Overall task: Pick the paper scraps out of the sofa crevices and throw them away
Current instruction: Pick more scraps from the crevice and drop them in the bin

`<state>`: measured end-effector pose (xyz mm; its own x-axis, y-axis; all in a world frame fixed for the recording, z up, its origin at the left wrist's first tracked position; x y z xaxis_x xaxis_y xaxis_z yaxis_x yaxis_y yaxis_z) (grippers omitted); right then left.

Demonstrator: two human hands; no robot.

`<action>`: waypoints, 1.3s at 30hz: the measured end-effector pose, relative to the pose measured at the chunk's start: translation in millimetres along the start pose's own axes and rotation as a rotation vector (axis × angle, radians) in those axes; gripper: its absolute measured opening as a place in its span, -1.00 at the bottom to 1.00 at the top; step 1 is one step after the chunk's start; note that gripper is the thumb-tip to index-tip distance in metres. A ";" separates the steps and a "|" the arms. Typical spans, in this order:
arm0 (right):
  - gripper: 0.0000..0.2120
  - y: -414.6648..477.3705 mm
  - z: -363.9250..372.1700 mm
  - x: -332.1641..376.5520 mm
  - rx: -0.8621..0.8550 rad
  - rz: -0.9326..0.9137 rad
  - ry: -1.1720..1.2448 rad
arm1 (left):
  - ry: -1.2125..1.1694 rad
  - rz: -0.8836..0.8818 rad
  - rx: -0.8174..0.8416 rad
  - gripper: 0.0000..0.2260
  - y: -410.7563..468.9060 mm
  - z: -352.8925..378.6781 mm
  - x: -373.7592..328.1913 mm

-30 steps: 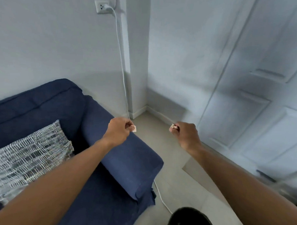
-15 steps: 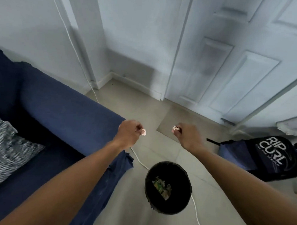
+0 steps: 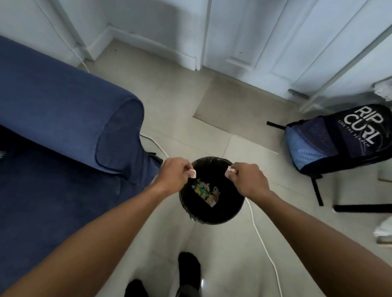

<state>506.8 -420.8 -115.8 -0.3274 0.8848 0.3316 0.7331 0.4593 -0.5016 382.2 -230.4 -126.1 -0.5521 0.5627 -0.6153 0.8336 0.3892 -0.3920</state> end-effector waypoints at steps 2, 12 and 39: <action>-0.39 2.2 10.8 -13.3 0.044 0.019 -0.047 | 0.006 -0.001 0.006 -0.95 2.7 14.2 0.9; -0.12 7.7 14.3 -40.3 0.024 0.090 -0.020 | 0.068 0.014 0.059 -0.89 15.5 49.1 -10.5; -0.04 -0.6 -68.0 20.4 -0.112 -0.055 -0.236 | 0.556 0.112 0.097 -0.15 -2.2 -56.1 -37.0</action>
<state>540.2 -408.4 -54.4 -0.4887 0.8587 0.1542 0.7677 0.5072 -0.3917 399.7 -211.2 -64.1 -0.3657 0.9057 -0.2145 0.8709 0.2516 -0.4222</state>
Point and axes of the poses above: each hand's wrist, its own y-axis towards the middle knuckle, its own z-axis out of the palm, x = y × z, the point moved 3 cm from there along y, towards the middle knuckle, and after that the axes turned 3 degrees about x, right-handed, at the moved point
